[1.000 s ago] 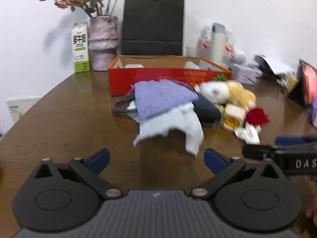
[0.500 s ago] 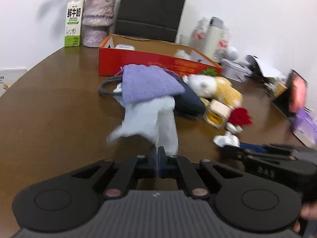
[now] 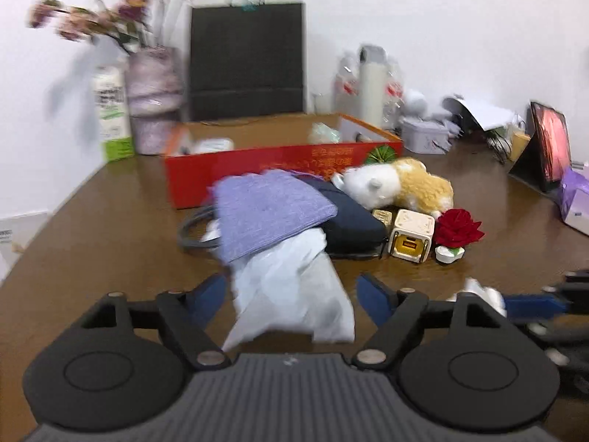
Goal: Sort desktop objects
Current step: 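Grasp the small white figurine with right tool while left tool grasps white tissue, then carry figurine and tissue into the cardboard box and open both tools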
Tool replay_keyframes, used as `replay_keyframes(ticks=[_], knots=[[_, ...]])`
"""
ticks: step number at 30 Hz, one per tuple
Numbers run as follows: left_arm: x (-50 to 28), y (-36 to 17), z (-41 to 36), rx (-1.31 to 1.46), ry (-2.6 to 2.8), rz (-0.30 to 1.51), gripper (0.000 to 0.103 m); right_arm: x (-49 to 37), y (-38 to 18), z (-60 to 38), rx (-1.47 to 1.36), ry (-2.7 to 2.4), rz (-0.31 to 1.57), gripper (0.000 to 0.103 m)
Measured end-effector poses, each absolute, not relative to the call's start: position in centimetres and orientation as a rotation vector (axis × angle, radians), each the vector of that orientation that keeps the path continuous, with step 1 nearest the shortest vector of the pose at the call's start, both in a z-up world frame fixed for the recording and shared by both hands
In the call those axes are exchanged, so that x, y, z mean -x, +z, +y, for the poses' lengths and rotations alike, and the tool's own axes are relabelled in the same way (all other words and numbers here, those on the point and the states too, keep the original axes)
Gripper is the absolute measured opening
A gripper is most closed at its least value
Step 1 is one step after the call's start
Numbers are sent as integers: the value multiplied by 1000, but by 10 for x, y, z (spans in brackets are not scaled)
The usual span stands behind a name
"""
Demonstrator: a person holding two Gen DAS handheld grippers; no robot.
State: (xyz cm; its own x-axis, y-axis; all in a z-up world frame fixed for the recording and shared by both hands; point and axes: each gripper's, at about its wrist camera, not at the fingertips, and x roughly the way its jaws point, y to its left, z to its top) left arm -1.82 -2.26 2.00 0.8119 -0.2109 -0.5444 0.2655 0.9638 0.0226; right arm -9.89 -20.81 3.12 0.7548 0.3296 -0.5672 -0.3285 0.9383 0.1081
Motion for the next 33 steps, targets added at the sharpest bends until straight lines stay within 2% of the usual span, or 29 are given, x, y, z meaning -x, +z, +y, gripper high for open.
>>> replay_keyframes(ticks=[2,3,6,12,17,23,26,29,33], knots=[[-3,9,-30,-129,-183,641,40,98,30,-210,-6,347,623,24],[-8,6,-31,-137,-144,670,3,97,29,-211,-8,338,630,24],[16,17,-17,-6,-183,639,3,100,29,-215,-1,320,633,24],[116,66,12,134,-326,534,3,111,37,-216,23,331,607,24],[124,99,25,144,-306,471,3,109,46,-213,-2,362,572,24],[41,122,34,285,-330,516,3,77,86,-219,-3,428,510,23],[-21,149,23,246,-356,475,3,39,122,-219,58,445,426,23],[-107,163,-2,124,-296,444,4,-39,148,-220,62,444,430,23],[-230,131,-14,177,-280,587,4,-191,142,-220,-72,443,578,23]])
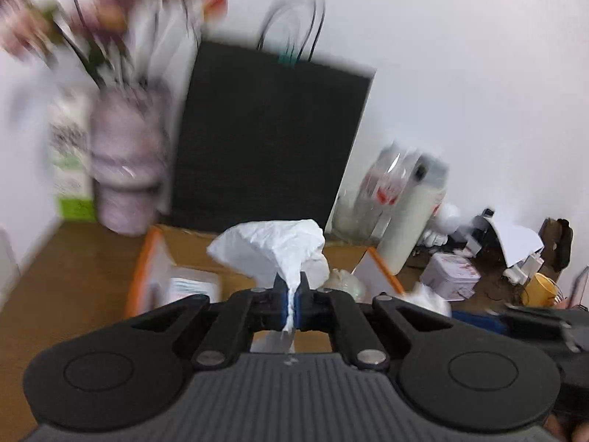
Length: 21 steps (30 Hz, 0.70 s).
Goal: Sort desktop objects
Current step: 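Carry figurine and tissue into the cardboard box and open both tools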
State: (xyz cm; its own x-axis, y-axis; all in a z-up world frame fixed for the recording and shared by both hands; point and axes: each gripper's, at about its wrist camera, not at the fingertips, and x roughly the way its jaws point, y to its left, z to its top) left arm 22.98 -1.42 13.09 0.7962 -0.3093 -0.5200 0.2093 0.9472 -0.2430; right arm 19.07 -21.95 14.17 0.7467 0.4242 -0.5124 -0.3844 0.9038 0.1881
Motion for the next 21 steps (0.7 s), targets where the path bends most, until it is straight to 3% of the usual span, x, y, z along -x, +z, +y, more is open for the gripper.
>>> replay_keyframes(ticks=[5,7,8,9,10,11,13,15,17,20,21], knots=[[-335,73,-23,163,-213,844,5,-320,93,-206,-150,330,758,24],[-346,61,-29,104,-137,848,18,-345,71,-201,-152,287,803,29],[-347,60,-32,80,-144,839,27,-353,63,-198,-148,272,830,40],[-342,62,-33,74,-177,812,47,-355,57,-198,-153,275,839,45],[-338,66,-32,71,-192,776,58,-355,55,-198,-152,284,839,45],[-332,72,-31,65,-199,736,62,-352,56,-201,-163,278,828,44],[-329,82,-28,58,-188,723,72,-348,68,-208,-172,275,774,54],[-325,91,-22,76,-154,723,76,-337,84,-214,-150,252,720,73],[-316,101,-13,84,-102,702,81,-320,100,-213,-97,250,682,80],[-271,117,-3,74,-42,673,83,-285,114,-210,-13,264,676,81],[-254,122,1,88,-30,656,88,-269,116,-209,14,277,678,81]])
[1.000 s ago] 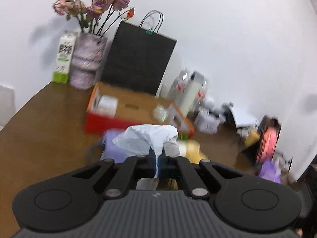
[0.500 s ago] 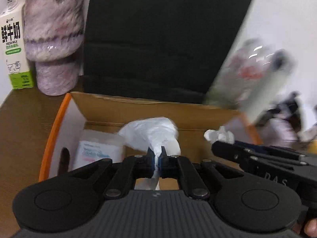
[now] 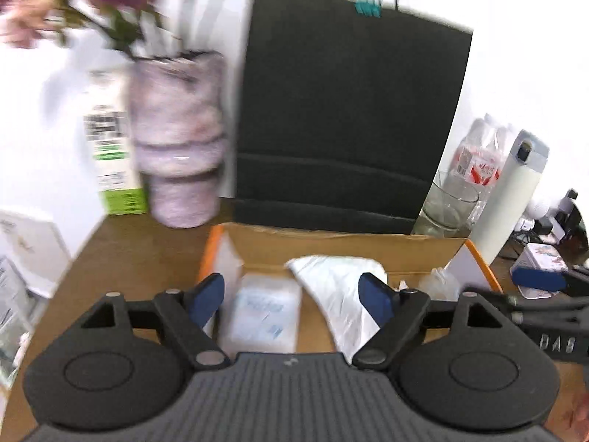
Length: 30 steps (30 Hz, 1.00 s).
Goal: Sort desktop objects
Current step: 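Carry figurine and tissue into the cardboard box and open both tools, then withdraw both tools from the cardboard box back over the table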
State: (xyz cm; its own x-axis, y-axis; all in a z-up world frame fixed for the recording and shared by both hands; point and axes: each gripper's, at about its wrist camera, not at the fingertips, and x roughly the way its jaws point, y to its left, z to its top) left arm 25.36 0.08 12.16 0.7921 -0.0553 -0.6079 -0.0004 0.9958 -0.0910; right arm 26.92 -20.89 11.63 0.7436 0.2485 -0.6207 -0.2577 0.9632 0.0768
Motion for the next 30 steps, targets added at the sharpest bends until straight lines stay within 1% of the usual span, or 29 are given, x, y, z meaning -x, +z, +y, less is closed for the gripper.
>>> replay_keyframes(ticks=[1,4,7,10,15,19,22,25,28,30], knots=[[-230,125,6,111,-28,628,94,-253,118,-207,37,290,675,82],[-162,131,24,158,-53,559,102,-193,116,-207,81,319,653,84],[-97,117,26,151,-84,551,103,-130,110,-210,71,351,625,85],[-43,90,16,99,-97,582,103,-72,94,-213,25,351,596,86],[21,48,9,84,-117,553,103,3,53,-217,-37,286,649,86],[48,26,8,62,-111,544,103,49,29,-217,-45,279,663,86],[57,14,5,17,-115,562,103,69,20,-214,-3,286,639,86],[62,6,2,-32,-86,550,103,76,12,-218,-51,262,630,94],[60,-3,-4,-68,-56,601,103,76,11,-224,-106,225,627,94],[60,-3,-7,-82,-52,596,103,78,9,-227,-133,226,602,94]])
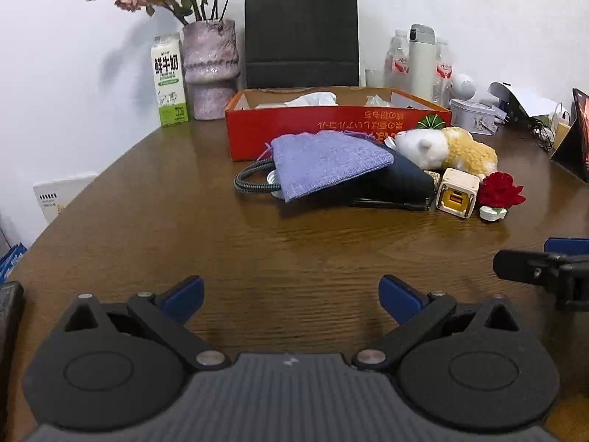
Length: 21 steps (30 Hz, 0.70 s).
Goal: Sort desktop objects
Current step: 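Withdraw both tools from the cardboard box back over the table, then grasp the purple drawstring pouch with left tool while right tool grasps cream cube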
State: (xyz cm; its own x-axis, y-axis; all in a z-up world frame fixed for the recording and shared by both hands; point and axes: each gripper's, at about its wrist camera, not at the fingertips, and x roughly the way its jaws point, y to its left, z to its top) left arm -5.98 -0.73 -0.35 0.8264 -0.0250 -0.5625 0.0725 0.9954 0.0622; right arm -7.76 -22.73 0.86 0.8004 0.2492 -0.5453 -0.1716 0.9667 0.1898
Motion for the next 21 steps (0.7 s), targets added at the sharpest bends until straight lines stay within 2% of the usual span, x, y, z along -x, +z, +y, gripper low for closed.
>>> replay_keyframes(ticks=[8,12,16,21], knots=[[59,-5,-14,-120,-58,606,103,83,7,-225,-118,203,559,94],[42,8,-13,-47,-131,606,103,76,7,-228,-147,226,607,93],[-1,39,-28,-62,-138,534,103,68,6,-236,-203,245,642,91],[-88,39,-36,-69,-96,617,103,63,10,-241,-230,254,660,89]])
